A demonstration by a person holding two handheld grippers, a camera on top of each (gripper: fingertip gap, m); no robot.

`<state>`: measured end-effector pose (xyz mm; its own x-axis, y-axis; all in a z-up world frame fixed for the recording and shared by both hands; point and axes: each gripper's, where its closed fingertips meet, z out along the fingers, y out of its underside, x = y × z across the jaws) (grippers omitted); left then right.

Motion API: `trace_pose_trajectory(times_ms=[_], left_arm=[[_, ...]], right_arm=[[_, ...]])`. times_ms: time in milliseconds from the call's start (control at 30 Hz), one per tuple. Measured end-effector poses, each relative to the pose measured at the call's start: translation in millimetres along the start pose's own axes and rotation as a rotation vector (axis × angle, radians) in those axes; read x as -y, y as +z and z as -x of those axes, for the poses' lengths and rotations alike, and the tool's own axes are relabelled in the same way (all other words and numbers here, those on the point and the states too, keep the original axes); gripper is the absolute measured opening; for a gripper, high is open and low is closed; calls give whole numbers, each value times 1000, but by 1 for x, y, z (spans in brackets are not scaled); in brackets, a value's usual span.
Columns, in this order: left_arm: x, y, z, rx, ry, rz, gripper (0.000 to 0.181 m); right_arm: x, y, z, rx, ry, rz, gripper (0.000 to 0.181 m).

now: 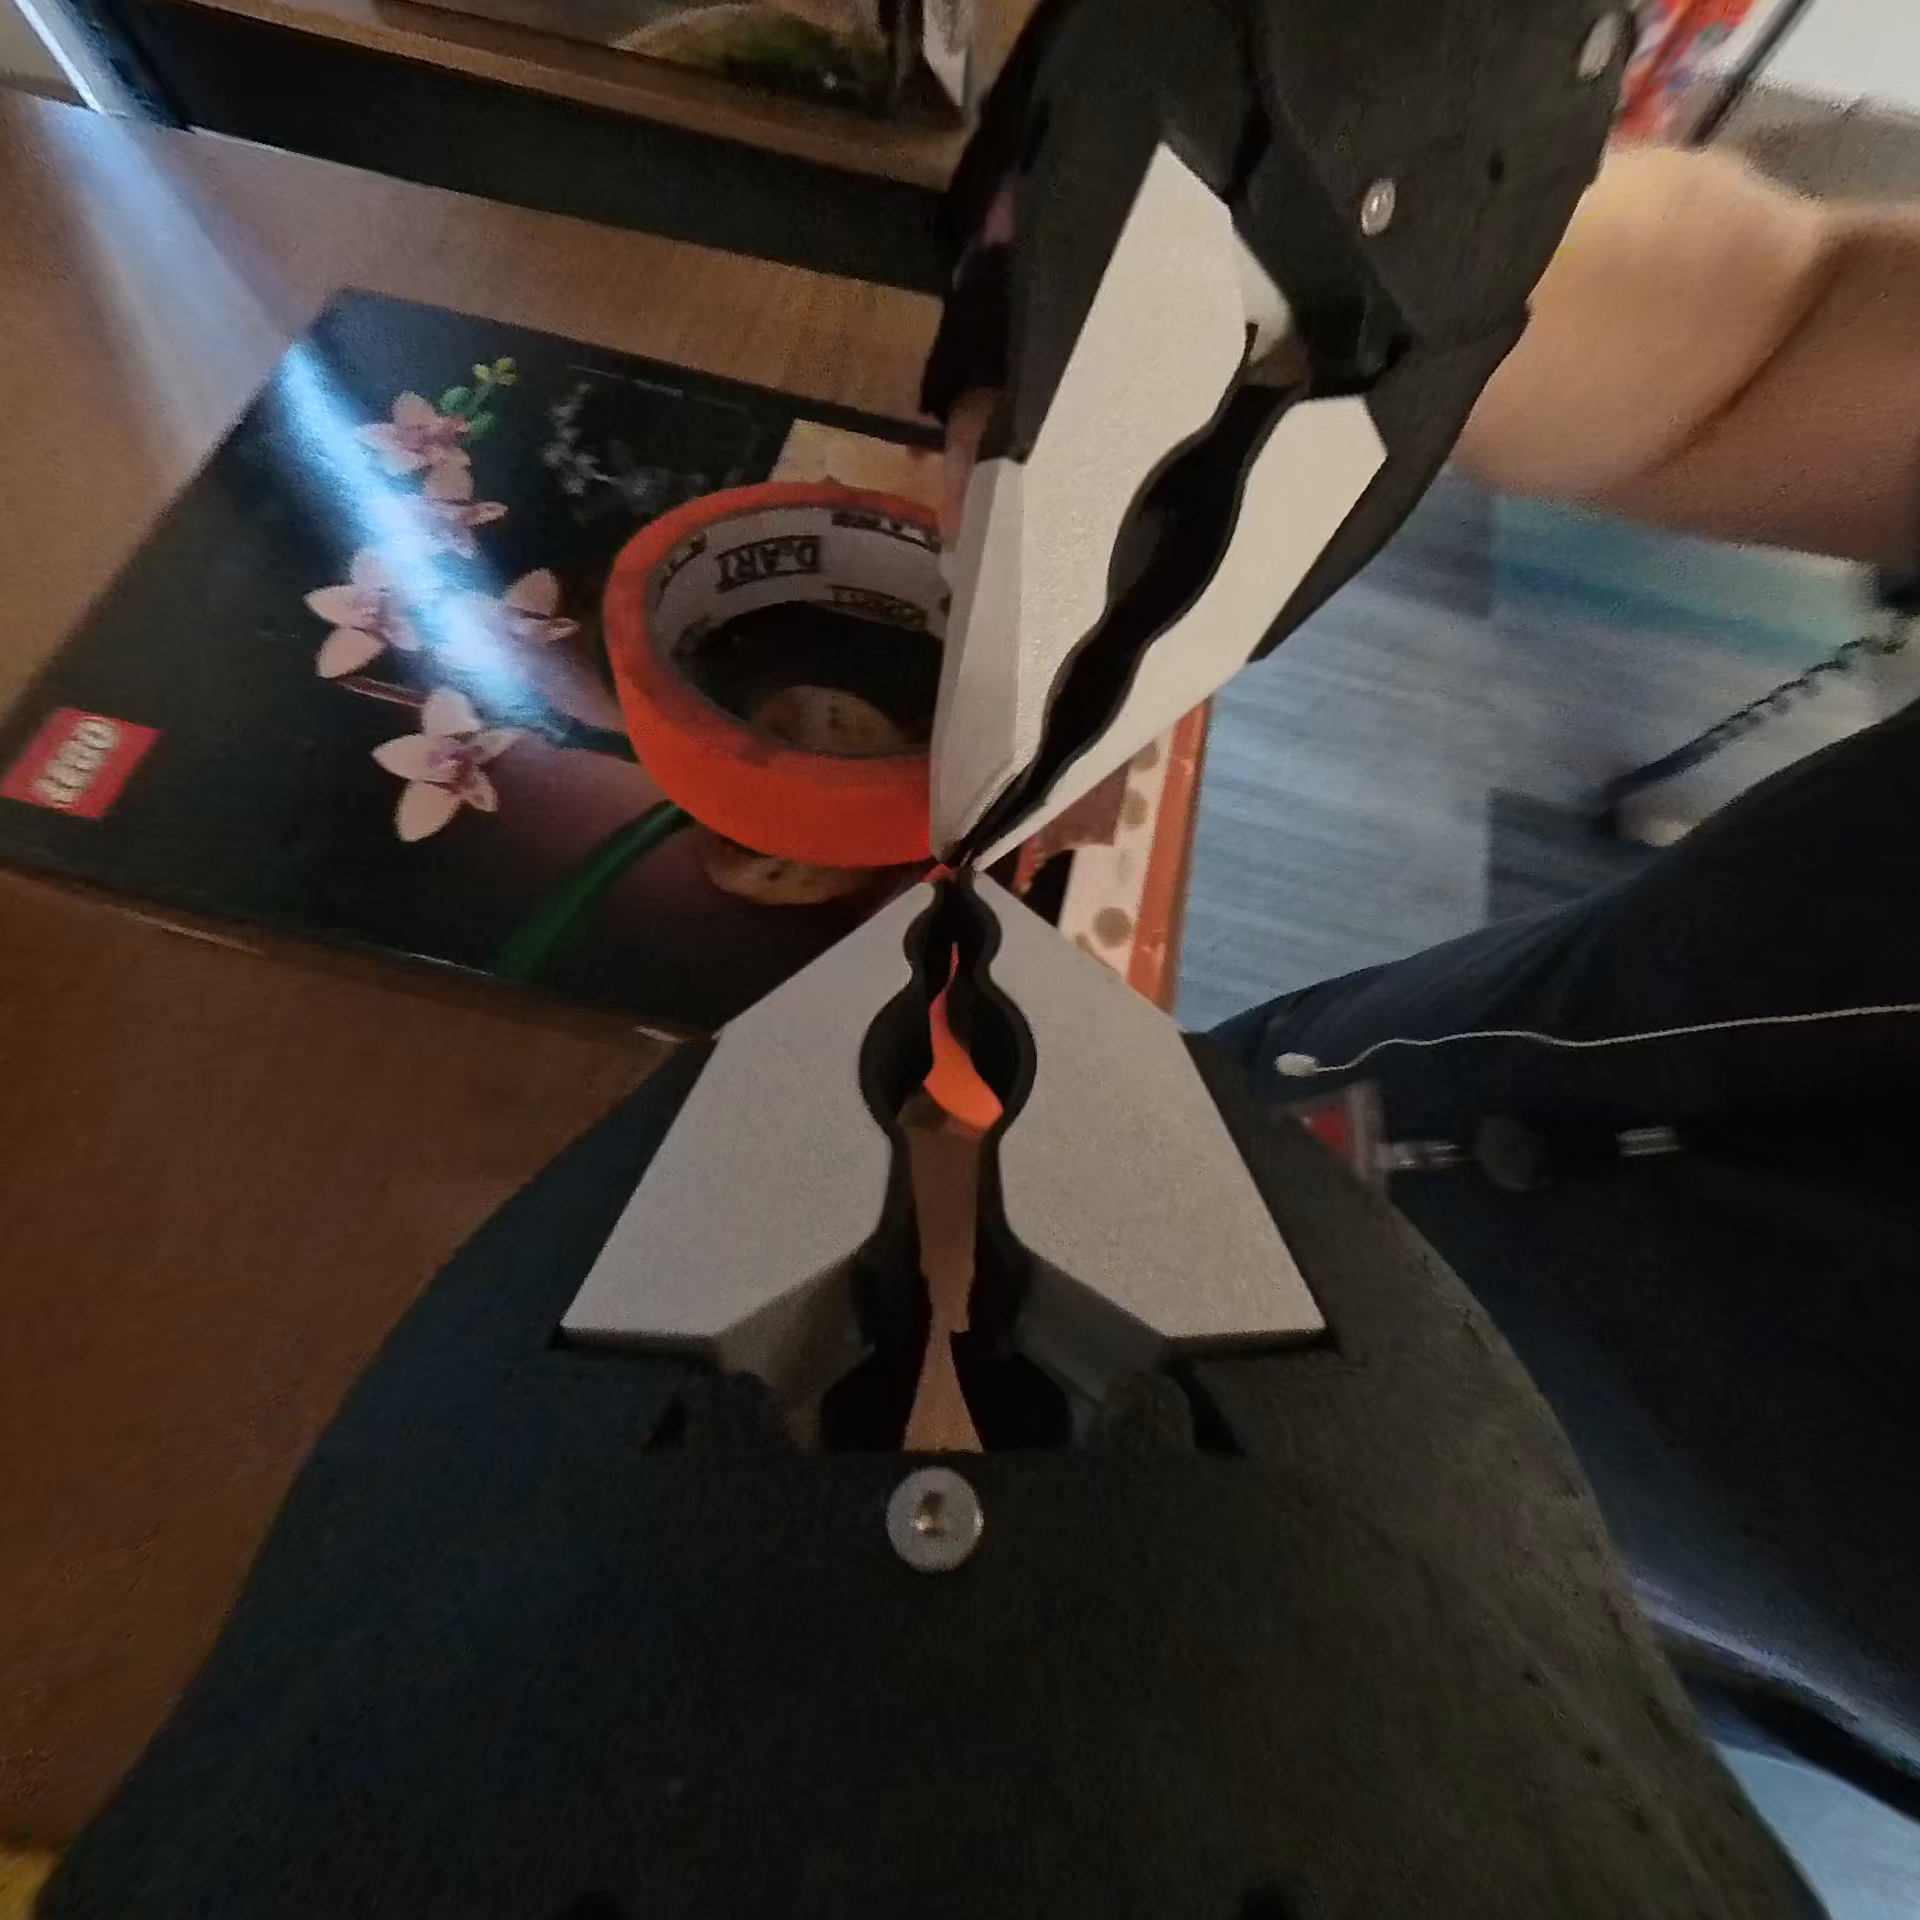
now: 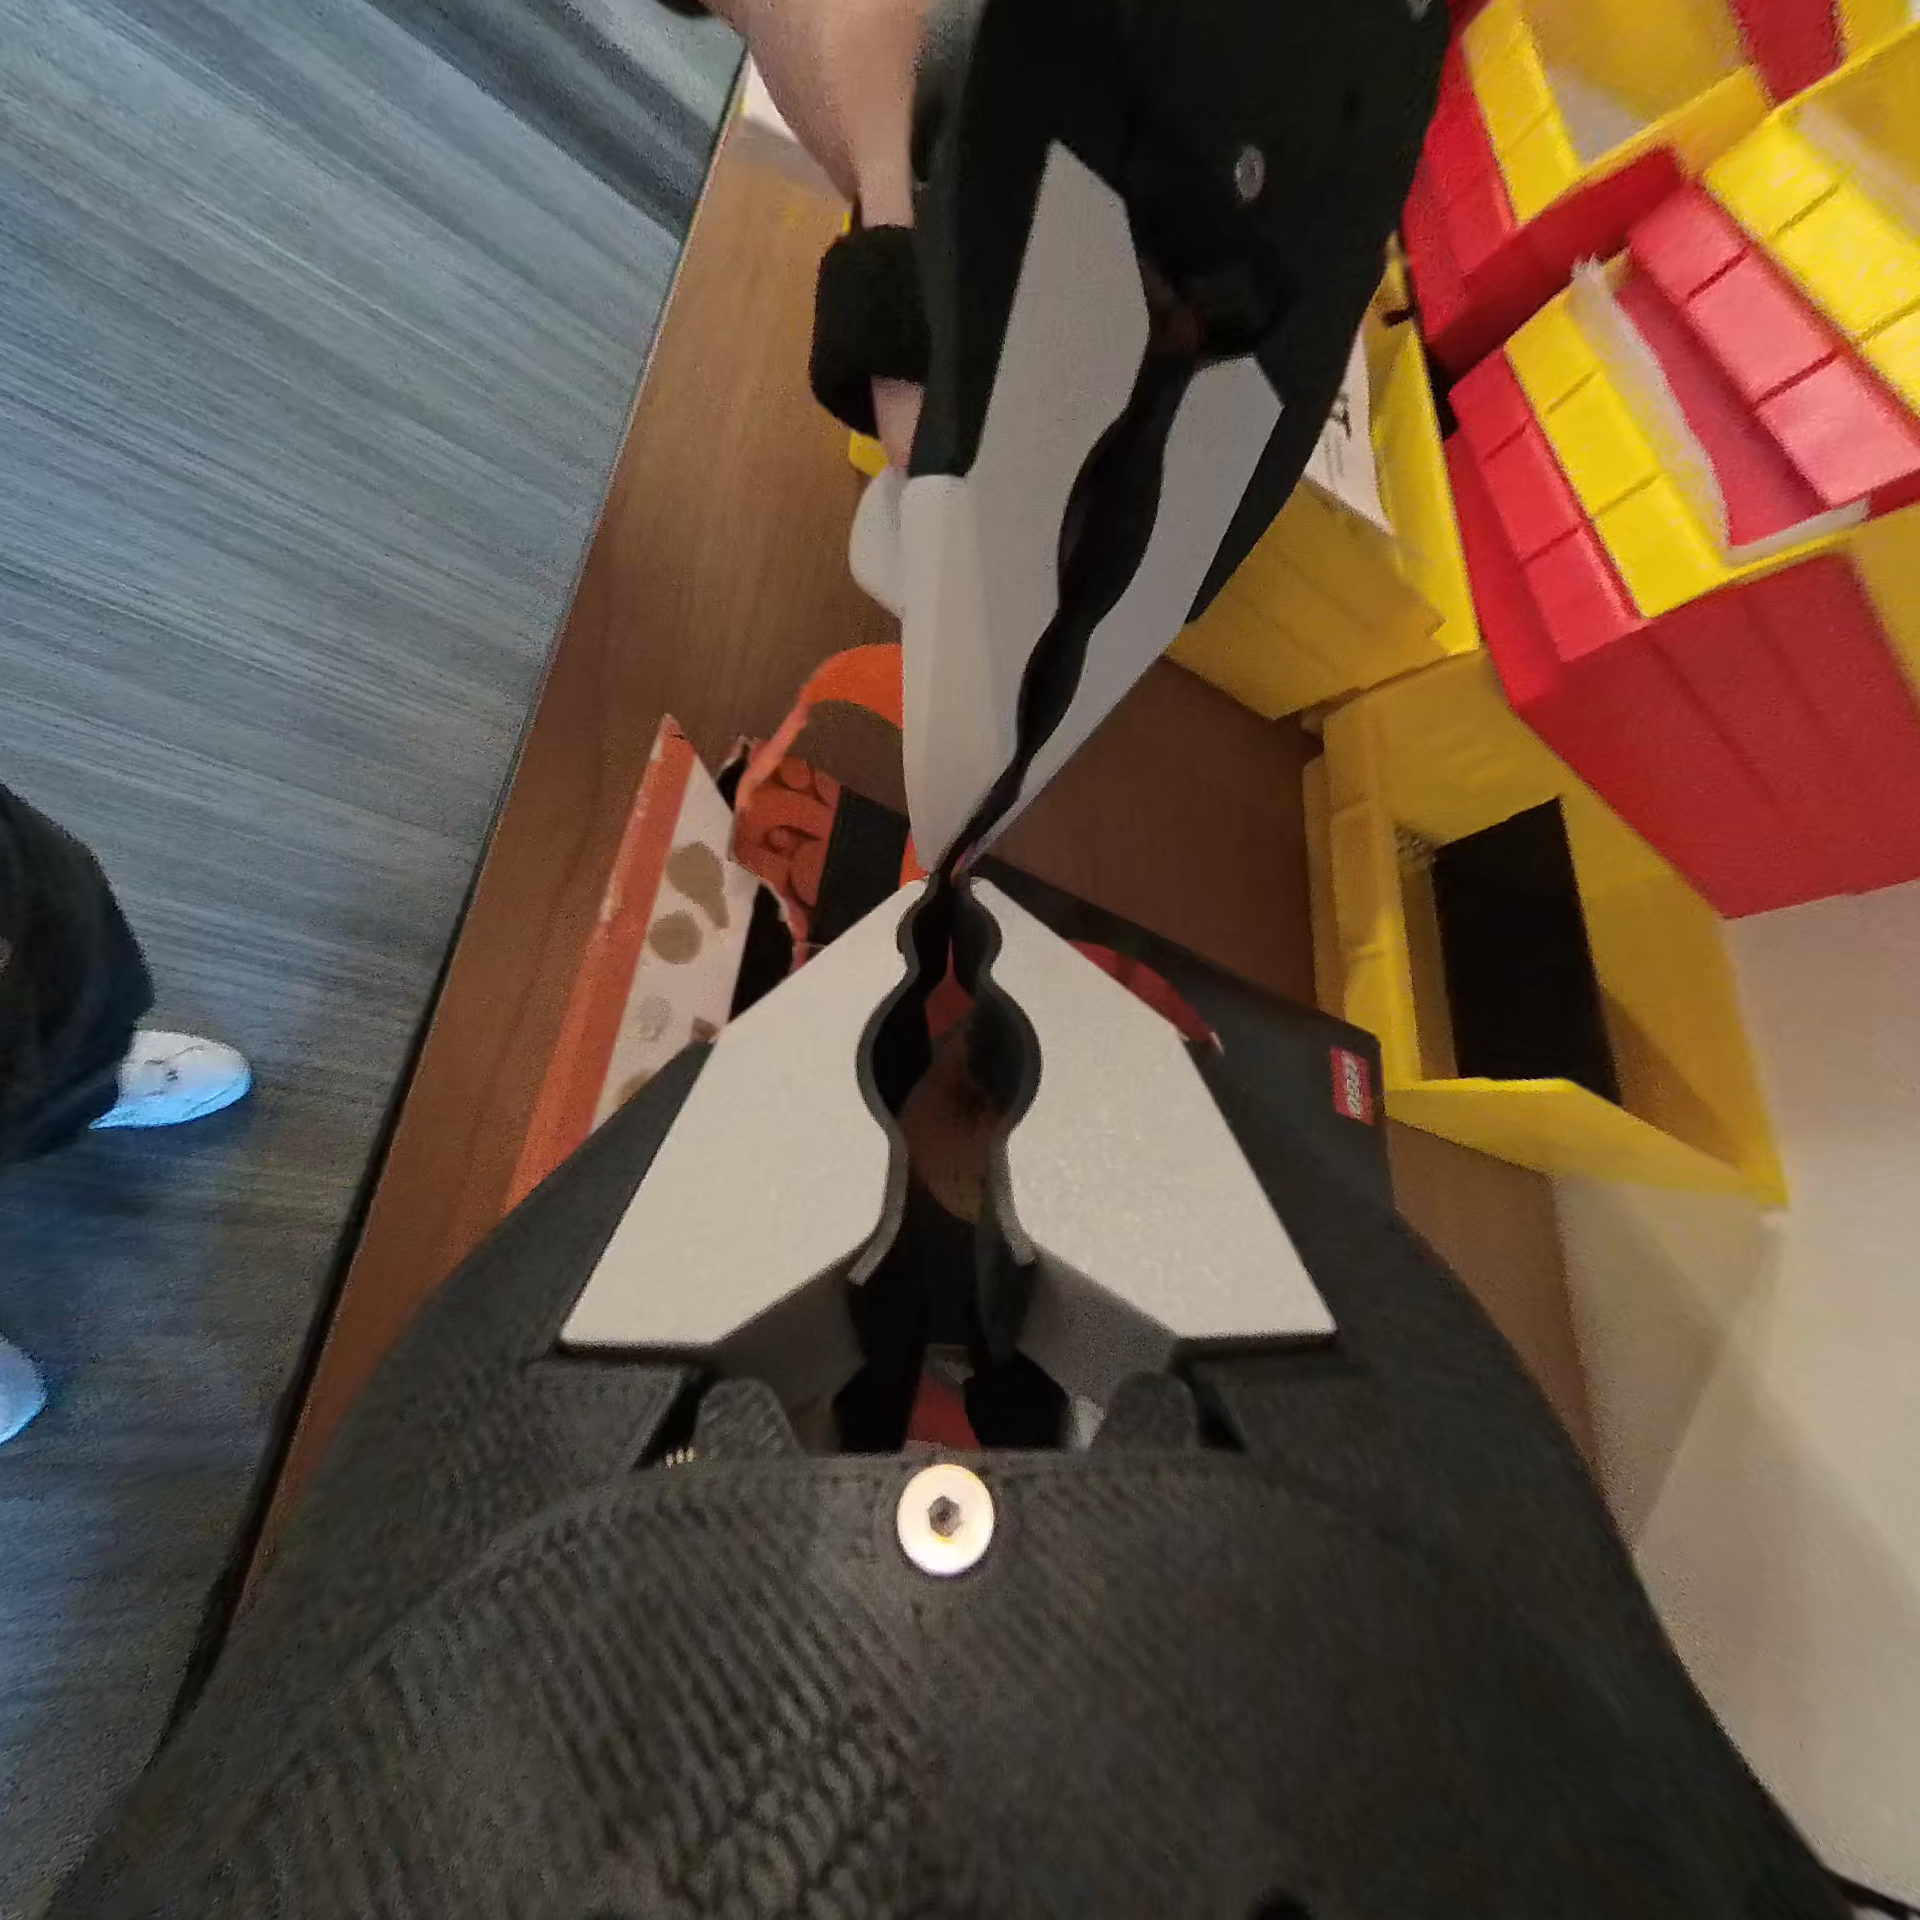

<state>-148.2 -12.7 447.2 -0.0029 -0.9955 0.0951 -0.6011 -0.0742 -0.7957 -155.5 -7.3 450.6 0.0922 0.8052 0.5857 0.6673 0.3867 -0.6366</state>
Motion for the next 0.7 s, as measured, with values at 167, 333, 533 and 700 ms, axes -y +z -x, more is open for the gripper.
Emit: trace_pose_trajectory(times_ms=[167, 333, 533, 700], left_arm=[[-2, 1, -12, -109, -93, -1, 0], [-4, 0, -17, -170, -127, 3, 0], [-6, -2, -20, -207, -143, -1, 0], [-7, -4, -22, -240, -164, 2, 0]], right_arm=[[3, -4, 10, -85, -119, -41, 0], [6, -6, 14, -139, -185, -53, 0], [8, -6, 18, -173, -228, -58, 0], [10, -6, 20, -198, -261, -61, 0]])
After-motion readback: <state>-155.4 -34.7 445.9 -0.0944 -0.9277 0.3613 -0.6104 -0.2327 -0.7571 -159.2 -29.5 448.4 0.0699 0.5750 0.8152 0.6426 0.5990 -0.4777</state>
